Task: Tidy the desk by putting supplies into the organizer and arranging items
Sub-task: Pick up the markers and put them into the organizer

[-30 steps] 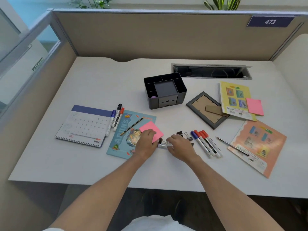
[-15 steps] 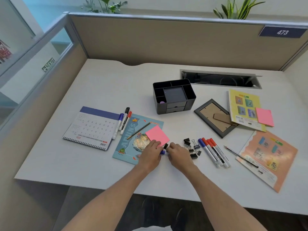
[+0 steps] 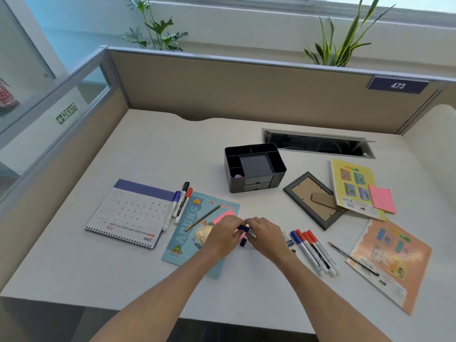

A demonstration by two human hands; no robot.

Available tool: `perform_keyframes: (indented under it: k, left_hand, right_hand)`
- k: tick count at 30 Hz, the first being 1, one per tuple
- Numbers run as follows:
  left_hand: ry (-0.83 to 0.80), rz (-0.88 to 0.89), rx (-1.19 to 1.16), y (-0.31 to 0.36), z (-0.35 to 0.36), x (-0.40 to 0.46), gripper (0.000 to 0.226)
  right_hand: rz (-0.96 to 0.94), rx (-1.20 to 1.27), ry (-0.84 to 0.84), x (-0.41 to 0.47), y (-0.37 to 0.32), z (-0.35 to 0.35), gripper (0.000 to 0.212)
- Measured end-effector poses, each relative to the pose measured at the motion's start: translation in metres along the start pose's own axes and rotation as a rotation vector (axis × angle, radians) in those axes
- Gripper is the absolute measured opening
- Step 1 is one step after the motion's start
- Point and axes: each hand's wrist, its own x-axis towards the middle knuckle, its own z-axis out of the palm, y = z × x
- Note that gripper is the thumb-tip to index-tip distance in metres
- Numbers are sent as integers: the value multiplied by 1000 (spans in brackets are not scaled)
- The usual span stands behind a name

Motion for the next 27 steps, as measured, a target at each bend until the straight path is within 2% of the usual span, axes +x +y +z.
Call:
perform_keyframes:
  k: [4, 8, 11, 15, 20, 23, 27]
  left_hand:
    - [69, 25, -43, 2, -9, 22, 21]
    - [122, -30, -86, 2, -18, 40, 41]
    - [155, -92, -102, -2, -25, 54, 47]
    - [210, -191, -126, -10, -32, 71, 45]
    - [251, -316, -180, -19, -34, 88, 44]
    - [254, -365, -193, -22, -32, 95, 46]
    - [267, -421, -216, -23, -27, 102, 46]
  right_hand:
    - [-9, 10, 77, 21, 5, -16, 19]
    - [-13, -44, 137, 44, 23, -42, 26]
    - [57, 13, 215, 65, 45, -65, 28]
    - [200, 145, 385, 92, 71, -100, 43]
    - [367, 216, 564, 127, 97, -121, 40]
    - [414, 267, 583, 139, 107, -120, 37]
    - [431, 290, 516, 148, 113, -107, 36]
